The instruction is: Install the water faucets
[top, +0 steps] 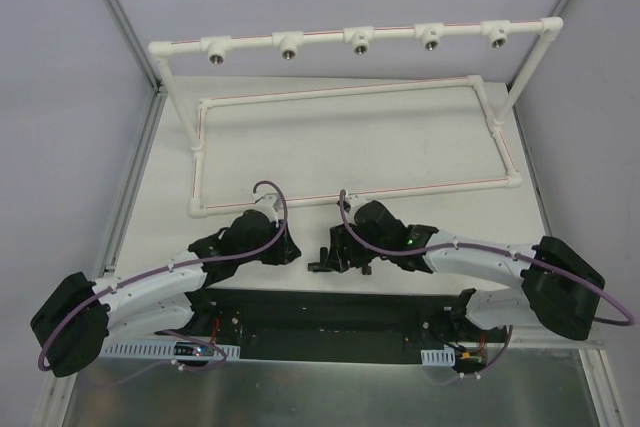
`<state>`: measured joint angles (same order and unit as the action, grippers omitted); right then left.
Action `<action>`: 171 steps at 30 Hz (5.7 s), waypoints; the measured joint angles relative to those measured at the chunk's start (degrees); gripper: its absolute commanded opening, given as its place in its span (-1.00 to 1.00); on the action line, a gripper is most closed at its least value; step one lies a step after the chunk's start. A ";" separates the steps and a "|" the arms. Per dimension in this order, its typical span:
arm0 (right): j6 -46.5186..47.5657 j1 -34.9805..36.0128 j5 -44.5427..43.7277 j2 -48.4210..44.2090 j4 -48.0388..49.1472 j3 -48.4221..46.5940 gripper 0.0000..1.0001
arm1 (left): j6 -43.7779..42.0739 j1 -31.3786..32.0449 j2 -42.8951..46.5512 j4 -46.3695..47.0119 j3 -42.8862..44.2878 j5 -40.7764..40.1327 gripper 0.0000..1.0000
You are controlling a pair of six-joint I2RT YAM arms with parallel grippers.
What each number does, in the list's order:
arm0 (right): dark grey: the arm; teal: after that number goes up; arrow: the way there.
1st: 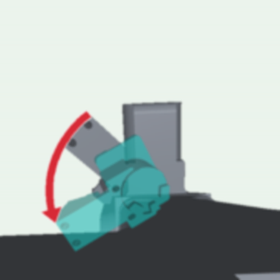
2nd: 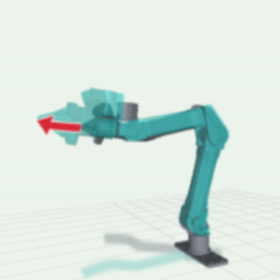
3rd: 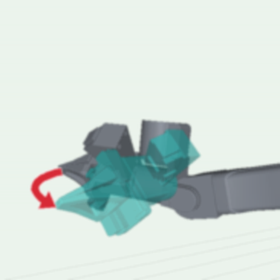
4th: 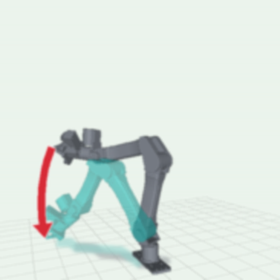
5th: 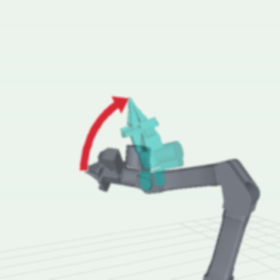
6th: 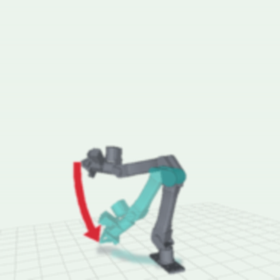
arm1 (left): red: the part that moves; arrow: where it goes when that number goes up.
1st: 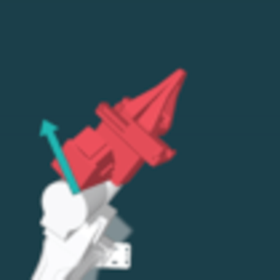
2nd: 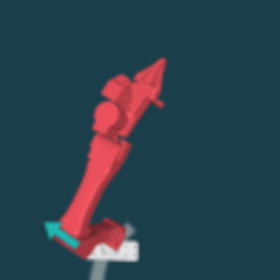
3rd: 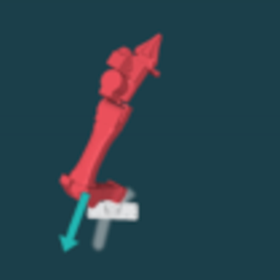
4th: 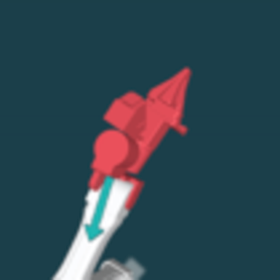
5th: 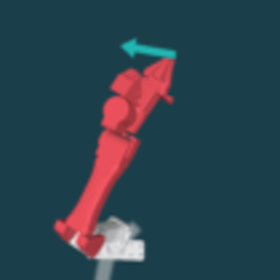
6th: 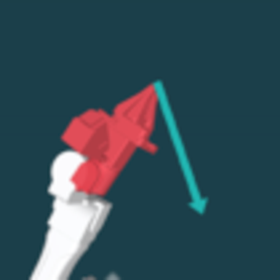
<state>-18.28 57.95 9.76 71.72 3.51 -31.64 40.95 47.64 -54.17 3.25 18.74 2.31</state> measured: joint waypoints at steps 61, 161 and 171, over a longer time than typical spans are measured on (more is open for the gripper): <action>-16.68 4.39 -18.60 31.21 -31.45 -33.46 -0.97 | -0.09 0.00 15.98 -5.68 -4.66 -2.95 -0.06; -26.05 -2.32 1.73 -26.03 8.92 -6.29 0.08 | 14.08 0.00 17.44 28.79 3.96 21.53 -1.00; -27.06 -2.32 1.64 -25.79 10.54 -6.29 -0.55 | 15.13 0.00 16.79 32.13 4.31 24.61 -1.00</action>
<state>-45.34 55.64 11.40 45.93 14.04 -37.93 56.07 47.64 -37.39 35.38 23.05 26.92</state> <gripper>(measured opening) 0.363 0.317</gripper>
